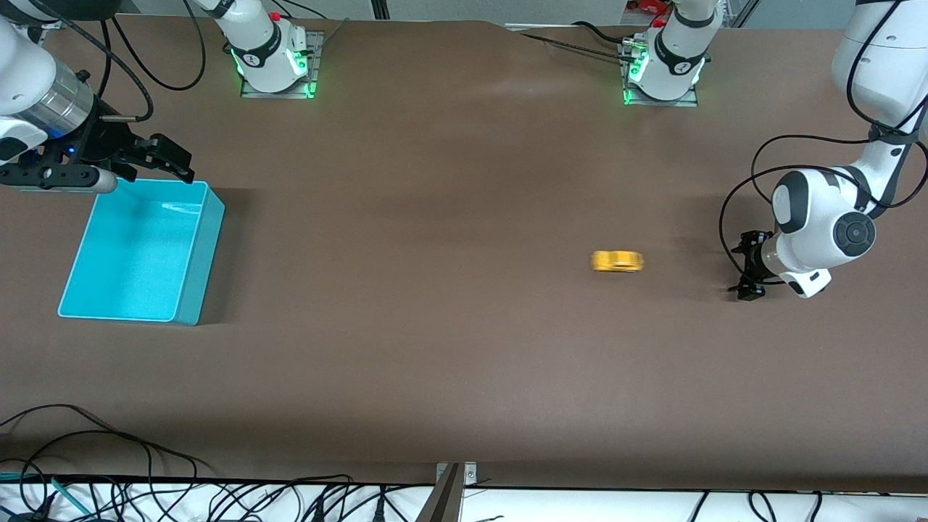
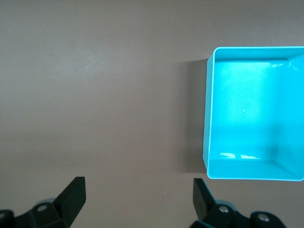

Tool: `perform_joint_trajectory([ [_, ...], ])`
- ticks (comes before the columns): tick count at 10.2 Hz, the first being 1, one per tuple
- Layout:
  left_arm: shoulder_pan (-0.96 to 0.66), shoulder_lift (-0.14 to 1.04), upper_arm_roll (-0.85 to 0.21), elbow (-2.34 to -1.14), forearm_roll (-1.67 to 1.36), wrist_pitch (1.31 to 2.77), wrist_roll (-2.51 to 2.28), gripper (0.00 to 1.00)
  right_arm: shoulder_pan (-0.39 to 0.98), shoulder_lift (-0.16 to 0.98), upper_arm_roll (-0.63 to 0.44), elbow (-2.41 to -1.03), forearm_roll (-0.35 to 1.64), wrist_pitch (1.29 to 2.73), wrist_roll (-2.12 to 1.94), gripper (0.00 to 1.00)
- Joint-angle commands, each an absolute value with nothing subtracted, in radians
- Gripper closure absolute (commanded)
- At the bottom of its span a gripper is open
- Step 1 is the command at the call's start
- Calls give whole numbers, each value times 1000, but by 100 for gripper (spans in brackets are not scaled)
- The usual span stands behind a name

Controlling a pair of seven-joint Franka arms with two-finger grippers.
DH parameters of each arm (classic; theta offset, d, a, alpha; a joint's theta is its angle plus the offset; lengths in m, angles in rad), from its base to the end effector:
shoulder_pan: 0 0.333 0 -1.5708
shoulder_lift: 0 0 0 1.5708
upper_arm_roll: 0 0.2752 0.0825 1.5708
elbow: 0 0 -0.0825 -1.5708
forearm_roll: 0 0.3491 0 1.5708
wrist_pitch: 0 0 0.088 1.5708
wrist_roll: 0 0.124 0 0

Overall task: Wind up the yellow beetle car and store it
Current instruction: 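Open the left gripper, letting the car roll toward the cyan bin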

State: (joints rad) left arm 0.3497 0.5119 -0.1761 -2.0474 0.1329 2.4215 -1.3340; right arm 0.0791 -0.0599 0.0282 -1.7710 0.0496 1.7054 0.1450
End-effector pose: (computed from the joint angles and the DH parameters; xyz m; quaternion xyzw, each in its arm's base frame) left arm 0.5313 0.0919 0.1555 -0.7573 -0.6500 0.0544 0.0320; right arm 0.5068 0.0604 0.5211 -0.9995 0.0223 0.0058 0.0232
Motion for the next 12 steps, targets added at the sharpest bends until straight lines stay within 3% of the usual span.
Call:
perform_joint_trajectory([
  [1,360,440,-227,-2011,147,2320,-1255,0,81,-64,26,-1767,37,1701,132,0],
  [5,362,344,-273,-1916,129,2116,-914,0,81,-63,26,-1767,37,1701,132,0],
  [7,359,293,-278,-1913,127,2099,-701,0,81,-63,25,-1767,37,1701,132,0],
  [12,356,285,-362,-1746,126,1896,-375,0,81,-63,23,-1766,37,1703,135,0],
])
